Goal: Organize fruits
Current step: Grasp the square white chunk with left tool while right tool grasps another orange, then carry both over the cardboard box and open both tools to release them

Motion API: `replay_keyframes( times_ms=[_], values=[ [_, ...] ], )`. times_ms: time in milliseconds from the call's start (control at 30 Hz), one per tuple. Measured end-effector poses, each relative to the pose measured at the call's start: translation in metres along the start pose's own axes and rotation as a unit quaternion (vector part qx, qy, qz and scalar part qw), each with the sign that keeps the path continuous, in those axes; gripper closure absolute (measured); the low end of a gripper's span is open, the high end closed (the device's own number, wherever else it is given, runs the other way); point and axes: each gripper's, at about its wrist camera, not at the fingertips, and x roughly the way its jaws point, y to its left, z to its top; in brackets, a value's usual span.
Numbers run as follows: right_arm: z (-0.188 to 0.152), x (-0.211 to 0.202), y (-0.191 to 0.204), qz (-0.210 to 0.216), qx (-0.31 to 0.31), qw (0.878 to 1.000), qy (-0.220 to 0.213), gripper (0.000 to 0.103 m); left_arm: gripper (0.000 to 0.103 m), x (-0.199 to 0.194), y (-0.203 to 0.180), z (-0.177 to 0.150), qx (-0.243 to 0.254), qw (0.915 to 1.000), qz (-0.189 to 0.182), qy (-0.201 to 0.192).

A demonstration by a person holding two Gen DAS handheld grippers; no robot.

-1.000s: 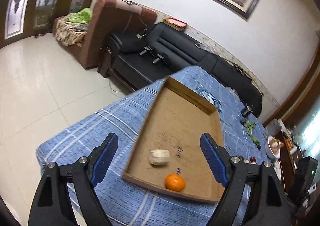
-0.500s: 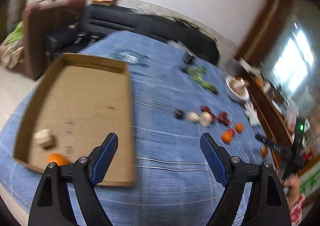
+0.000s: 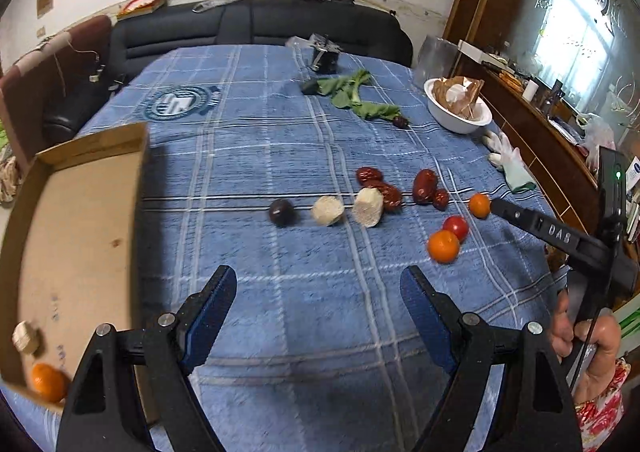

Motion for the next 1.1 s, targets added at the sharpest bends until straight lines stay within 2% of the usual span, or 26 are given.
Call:
replay_keyframes(
  times_ms=[33,67,100,167,333,500,667,833,900,967,1033,1100],
  values=[
    [0.005,0.002,-0.005,0.002,0.008,1.000,-0.003,0.052,0.023,0.007,-0.004,0.004,0.001,1.0000,-0.007,0.000],
    [0.009,0.003,-0.009,0.002,0.013,1.000,-0.004,0.060,0.032,0.011,-0.006,0.007,0.003,0.9999,-0.010,0.002],
    [0.014,0.006,-0.013,0.000,0.017,1.000,-0.006,0.063,0.039,0.018,-0.011,0.010,0.009,0.9998,-0.016,0.005],
    [0.020,0.010,-0.018,-0.005,0.020,1.000,-0.011,0.070,0.041,0.031,-0.022,0.018,0.023,0.9993,-0.027,0.008],
    [0.022,0.014,-0.026,-0.004,0.016,0.999,-0.031,0.070,0.041,0.054,-0.045,0.033,0.079,0.9967,-0.019,-0.005],
    [0.020,0.024,-0.034,0.017,0.025,0.999,-0.023,0.070,0.041,0.082,-0.058,0.040,0.123,0.9924,-0.013,0.002],
    [0.016,0.033,-0.029,0.025,0.008,1.000,-0.011,0.070,0.041,0.108,-0.059,0.041,0.137,0.9901,-0.011,0.026],
    [0.013,0.039,-0.018,-0.001,-0.025,1.000,-0.007,0.069,0.042,0.117,-0.062,0.041,0.146,0.9887,-0.015,0.031],
    [0.012,0.042,-0.016,-0.009,-0.030,0.999,-0.003,0.069,0.061,0.119,-0.062,0.039,0.147,0.9884,-0.017,0.033],
    [0.010,0.046,-0.016,-0.013,-0.032,0.999,0.004,0.069,0.070,0.121,-0.062,0.037,0.150,0.9882,-0.004,0.031],
    [0.009,0.048,-0.016,-0.012,-0.033,0.999,0.008,0.069,0.074,0.121,-0.059,0.037,0.146,0.9888,-0.005,0.029],
    [0.009,0.047,-0.015,-0.016,-0.036,0.999,0.007,0.069,0.074,0.120,-0.053,0.039,0.128,0.9909,-0.026,0.032]
  ],
)
